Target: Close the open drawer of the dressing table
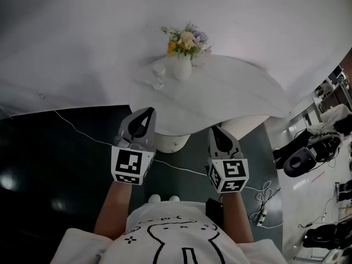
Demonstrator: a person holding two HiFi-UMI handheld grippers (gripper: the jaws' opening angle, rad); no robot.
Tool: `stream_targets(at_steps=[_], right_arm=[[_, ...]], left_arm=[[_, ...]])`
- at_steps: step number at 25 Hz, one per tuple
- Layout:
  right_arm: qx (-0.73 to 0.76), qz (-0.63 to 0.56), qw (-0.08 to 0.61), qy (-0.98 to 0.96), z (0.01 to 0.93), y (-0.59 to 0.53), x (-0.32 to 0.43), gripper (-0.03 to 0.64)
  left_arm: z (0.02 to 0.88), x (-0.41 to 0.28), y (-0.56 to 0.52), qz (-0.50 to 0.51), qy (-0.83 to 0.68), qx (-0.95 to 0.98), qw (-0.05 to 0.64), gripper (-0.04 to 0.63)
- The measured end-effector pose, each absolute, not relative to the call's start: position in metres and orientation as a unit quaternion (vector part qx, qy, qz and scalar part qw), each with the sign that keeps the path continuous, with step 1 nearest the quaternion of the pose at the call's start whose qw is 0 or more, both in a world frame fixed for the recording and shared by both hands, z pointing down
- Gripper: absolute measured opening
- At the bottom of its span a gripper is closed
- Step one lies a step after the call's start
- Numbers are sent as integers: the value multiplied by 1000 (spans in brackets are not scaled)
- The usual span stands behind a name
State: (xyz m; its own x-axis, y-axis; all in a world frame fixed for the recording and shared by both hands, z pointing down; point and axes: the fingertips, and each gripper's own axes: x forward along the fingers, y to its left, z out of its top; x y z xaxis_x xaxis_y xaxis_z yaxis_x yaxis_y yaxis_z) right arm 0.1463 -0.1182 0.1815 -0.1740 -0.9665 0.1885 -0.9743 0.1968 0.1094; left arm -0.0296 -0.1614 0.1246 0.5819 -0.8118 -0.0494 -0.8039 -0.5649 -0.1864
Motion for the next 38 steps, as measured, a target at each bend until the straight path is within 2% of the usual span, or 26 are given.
stream_targets(at_steps=[1, 13, 38], right_arm=[[635, 16, 101, -766, 174, -118, 149, -2], [657, -62, 64, -749, 79, -112, 176, -2], [649, -80, 70, -753, 68, -115, 154, -2]], left_arm=[[120, -28, -162, -18, 457, -884, 97, 19], [72, -10, -170, 24, 445, -886, 129, 20], [55, -7, -169, 24, 416, -897, 145, 20]])
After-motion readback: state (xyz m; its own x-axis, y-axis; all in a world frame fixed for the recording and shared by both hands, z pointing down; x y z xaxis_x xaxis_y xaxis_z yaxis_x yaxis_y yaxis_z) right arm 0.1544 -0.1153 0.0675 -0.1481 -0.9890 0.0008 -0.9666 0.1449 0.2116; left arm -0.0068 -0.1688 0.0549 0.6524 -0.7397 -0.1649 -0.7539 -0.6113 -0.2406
